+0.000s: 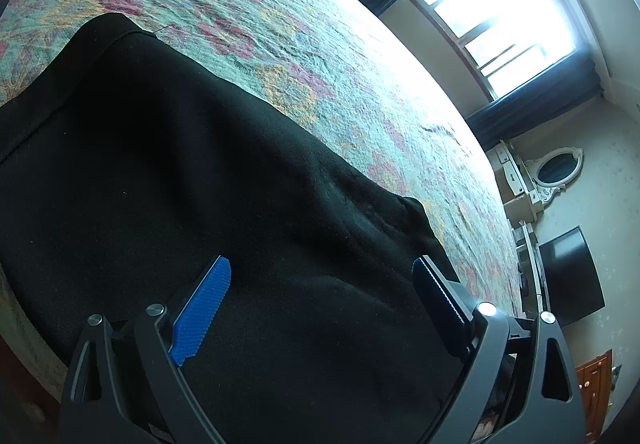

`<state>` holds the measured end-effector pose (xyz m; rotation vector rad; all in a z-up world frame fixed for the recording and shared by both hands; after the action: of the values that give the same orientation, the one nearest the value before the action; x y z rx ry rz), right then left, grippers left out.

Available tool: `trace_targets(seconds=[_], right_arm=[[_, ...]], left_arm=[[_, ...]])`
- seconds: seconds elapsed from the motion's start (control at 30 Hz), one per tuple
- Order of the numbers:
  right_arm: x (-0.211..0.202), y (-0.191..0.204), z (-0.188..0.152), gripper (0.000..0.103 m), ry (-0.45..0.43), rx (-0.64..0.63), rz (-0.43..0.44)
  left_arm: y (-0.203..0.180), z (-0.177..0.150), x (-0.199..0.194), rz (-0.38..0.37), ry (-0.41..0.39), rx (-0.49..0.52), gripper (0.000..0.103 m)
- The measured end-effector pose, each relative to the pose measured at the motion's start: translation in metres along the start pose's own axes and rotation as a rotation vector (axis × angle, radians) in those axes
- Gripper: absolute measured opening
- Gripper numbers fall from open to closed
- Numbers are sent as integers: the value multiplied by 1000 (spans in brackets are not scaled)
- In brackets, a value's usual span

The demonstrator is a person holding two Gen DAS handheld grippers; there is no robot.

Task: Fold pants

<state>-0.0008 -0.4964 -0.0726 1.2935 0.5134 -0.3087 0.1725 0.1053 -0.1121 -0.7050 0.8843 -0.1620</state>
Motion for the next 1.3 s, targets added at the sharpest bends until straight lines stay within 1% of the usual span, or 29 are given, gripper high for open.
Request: trace_targets(seconds=[0.07, 0.13, 0.2, 0.23, 0.27, 0.37, 0.4, 0.43, 0.47, 0.5, 0.53, 0.57, 0.63, 0.67, 0.7, 0.77, 0.83, 0.87, 0.9, 0.97, 1.03, 1.07, 1.1, 1.13, 1.2, 1.23, 1.3], right_arm=[[3, -25, -4, 0, 4, 30, -37], [5, -41, -6, 0, 14, 74, -41], [5, -48, -5, 0, 44, 85, -28], [2, -49, -2, 0, 31, 88, -31], [-2, -51, 2, 3, 9, 96, -29], [-8, -62, 13, 5, -14, 173, -8], [-6, -67, 13, 9, 1, 189, 3], [0, -70, 12, 13, 36, 205, 29], [5, -71, 11, 23, 55, 226, 67], [6, -71, 11, 35, 51, 237, 96], [7, -69, 13, 40, 54, 231, 113], [10, -66, 16, 40, 58, 210, 108], [13, -58, 21, 39, 59, 154, 76], [13, -53, 22, 20, 53, 118, 56], [14, -49, 25, 10, 45, 78, 49], [7, -39, 35, 10, 7, -17, 37], [9, -38, 42, 10, 2, -90, 4], [14, -42, 43, 10, 17, -104, -26], [22, -45, 43, 10, 34, -92, -27], [23, -48, 48, 10, 57, -68, 6], [12, -40, 61, 17, 16, -83, -5], [8, -34, 69, 31, 11, -90, 21], [8, -27, 75, 49, 30, -91, 51], [12, -19, 78, 53, 79, -93, 69], [18, -2, 80, 53, 135, -125, 81], [22, 5, 78, 53, 176, -140, 89], [24, 6, 70, 53, 234, -156, 76]], left_arm=[[-2, -1, 0, 13, 0, 18, 91], [-4, -2, 0, 25, 1, 35, 91], [-6, -3, 0, 32, -2, 41, 91], [-6, -3, 0, 35, -5, 41, 91], [-6, -3, 0, 37, -7, 39, 91], [-6, -2, 0, 43, -9, 41, 91], [-5, -2, 0, 43, -10, 41, 91], [-5, -2, 0, 43, -11, 41, 91], [-6, -2, 0, 43, -13, 40, 91], [-5, -2, 0, 43, -15, 38, 91], [-6, -3, 0, 43, -18, 34, 91], [-6, -3, 0, 45, -20, 32, 91], [-6, -3, 0, 53, -23, 31, 91], [-6, -3, 1, 57, -25, 30, 91], [-6, -3, 1, 61, -27, 28, 91], [-6, -3, 1, 63, -31, 21, 91], [-6, -3, 0, 61, -34, 19, 91], [-6, -3, -1, 59, -35, 19, 91], [-6, -3, -1, 58, -35, 22, 91], [-6, -5, -1, 57, -34, 34, 91], [-6, -5, -2, 56, -33, 40, 91], [-6, -5, -2, 57, -32, 42, 91], [-6, -5, -1, 58, -32, 40, 91], [-6, -4, -1, 59, -33, 36, 91], [-6, -4, 0, 61, -36, 29, 91], [-6, -4, 0, 61, -37, 27, 91], [-6, -4, -1, 60, -37, 28, 91]])
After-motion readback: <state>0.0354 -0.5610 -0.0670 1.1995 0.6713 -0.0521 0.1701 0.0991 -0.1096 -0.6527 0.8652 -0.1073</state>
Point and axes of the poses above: each gripper's, at about its wrist camera, not at the fingertips, and x roughly the way its jaws point, y to its left, z to its top, the point moved 5 cm from there along x, roughly the way its jaws point
